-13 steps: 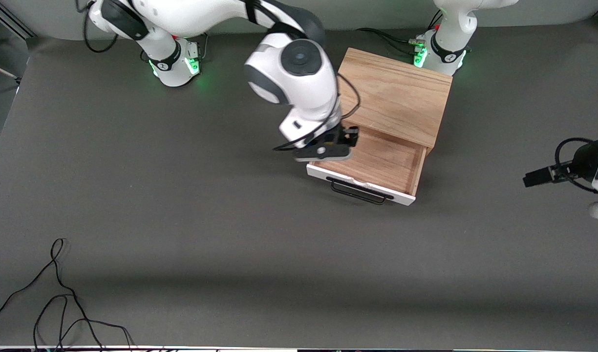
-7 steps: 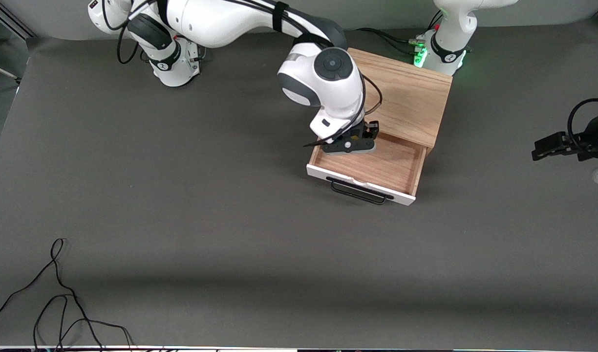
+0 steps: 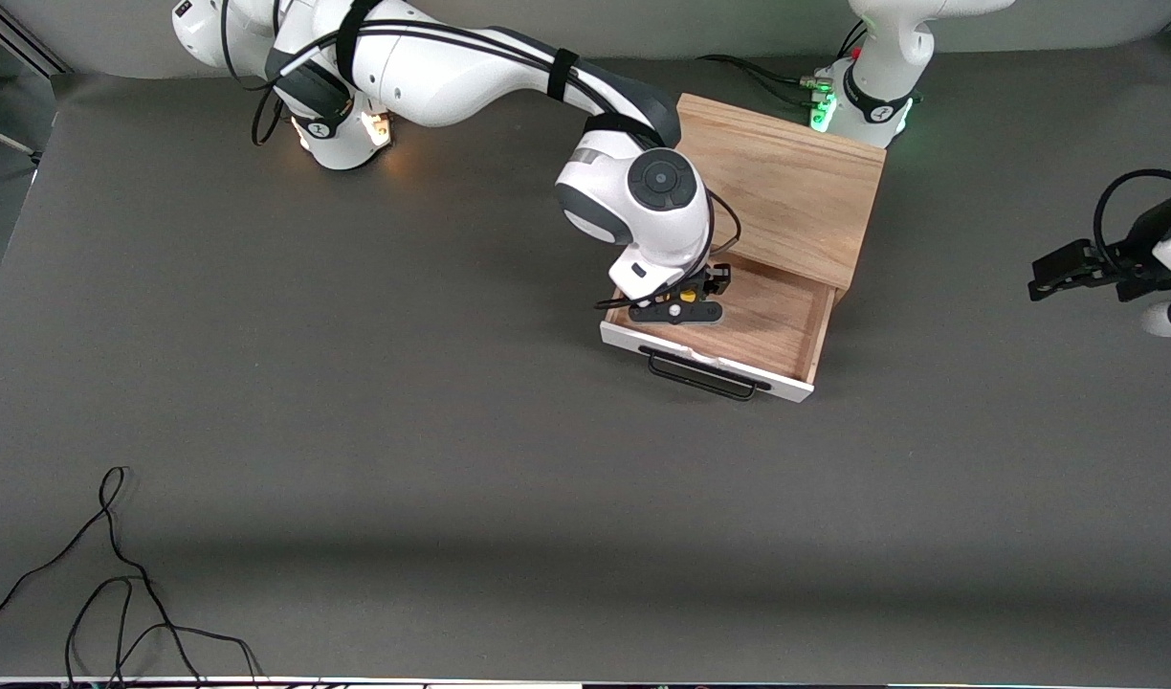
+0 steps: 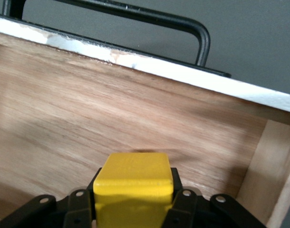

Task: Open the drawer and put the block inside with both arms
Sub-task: 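Lower the cube into the open drawer and open the right gripper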

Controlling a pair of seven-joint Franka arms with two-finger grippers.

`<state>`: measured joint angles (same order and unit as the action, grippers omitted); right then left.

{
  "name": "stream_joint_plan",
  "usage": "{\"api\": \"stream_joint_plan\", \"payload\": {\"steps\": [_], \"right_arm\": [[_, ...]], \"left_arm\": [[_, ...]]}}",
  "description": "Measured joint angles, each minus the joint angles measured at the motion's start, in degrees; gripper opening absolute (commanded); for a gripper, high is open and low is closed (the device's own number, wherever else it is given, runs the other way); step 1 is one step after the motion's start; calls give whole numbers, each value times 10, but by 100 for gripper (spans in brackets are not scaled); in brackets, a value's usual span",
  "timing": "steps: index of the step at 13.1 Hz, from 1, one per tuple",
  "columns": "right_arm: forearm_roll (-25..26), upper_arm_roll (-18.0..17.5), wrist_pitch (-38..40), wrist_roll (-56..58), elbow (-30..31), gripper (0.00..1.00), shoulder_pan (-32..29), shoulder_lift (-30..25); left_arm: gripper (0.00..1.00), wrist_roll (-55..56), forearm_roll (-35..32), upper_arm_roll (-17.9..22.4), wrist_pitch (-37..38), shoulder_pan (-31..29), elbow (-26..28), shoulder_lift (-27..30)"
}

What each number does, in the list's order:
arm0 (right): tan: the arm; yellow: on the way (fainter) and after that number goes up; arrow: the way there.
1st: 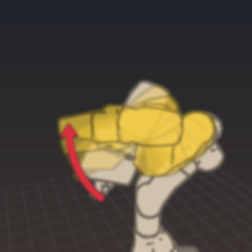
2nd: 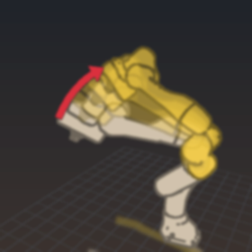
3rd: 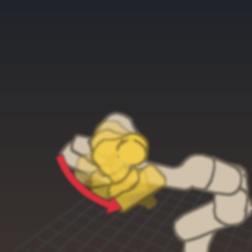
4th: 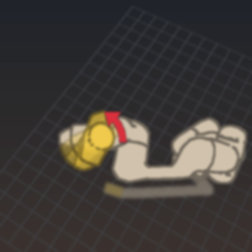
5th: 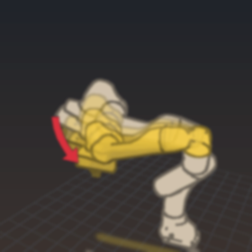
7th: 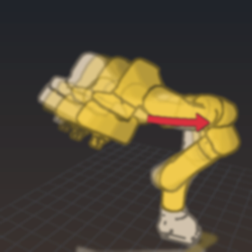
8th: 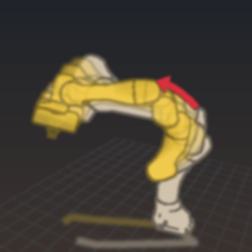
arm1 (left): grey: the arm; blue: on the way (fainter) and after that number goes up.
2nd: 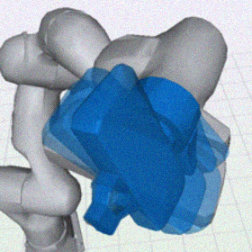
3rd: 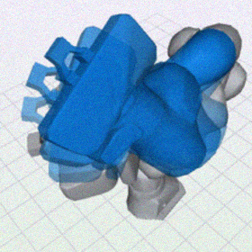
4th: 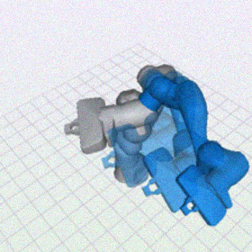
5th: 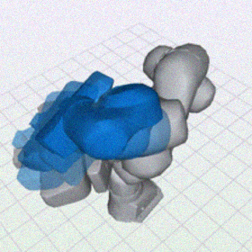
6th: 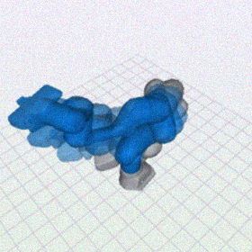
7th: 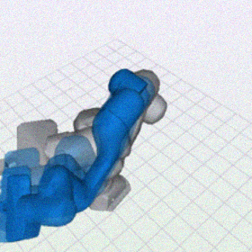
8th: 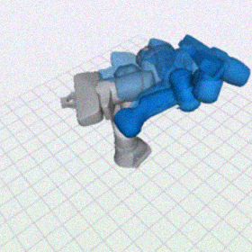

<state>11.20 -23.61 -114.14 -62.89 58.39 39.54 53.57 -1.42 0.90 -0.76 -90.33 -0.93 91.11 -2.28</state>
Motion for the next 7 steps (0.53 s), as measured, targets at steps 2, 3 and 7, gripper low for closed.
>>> {"api": "stream_joint_plan", "payload": {"steps": [2,3,7], "right_arm": [[0,0,0,-6,-1,61,2,0],[3,0,0,-8,-1,100,3,0],[41,0,-2,-25,-3,100,11,1]], "left_arm": [[100,4,0,-1,-3,4,14,14],[100,5,0,-1,-3,6,17,18],[100,7,0,-7,-3,11,19,22]]}}
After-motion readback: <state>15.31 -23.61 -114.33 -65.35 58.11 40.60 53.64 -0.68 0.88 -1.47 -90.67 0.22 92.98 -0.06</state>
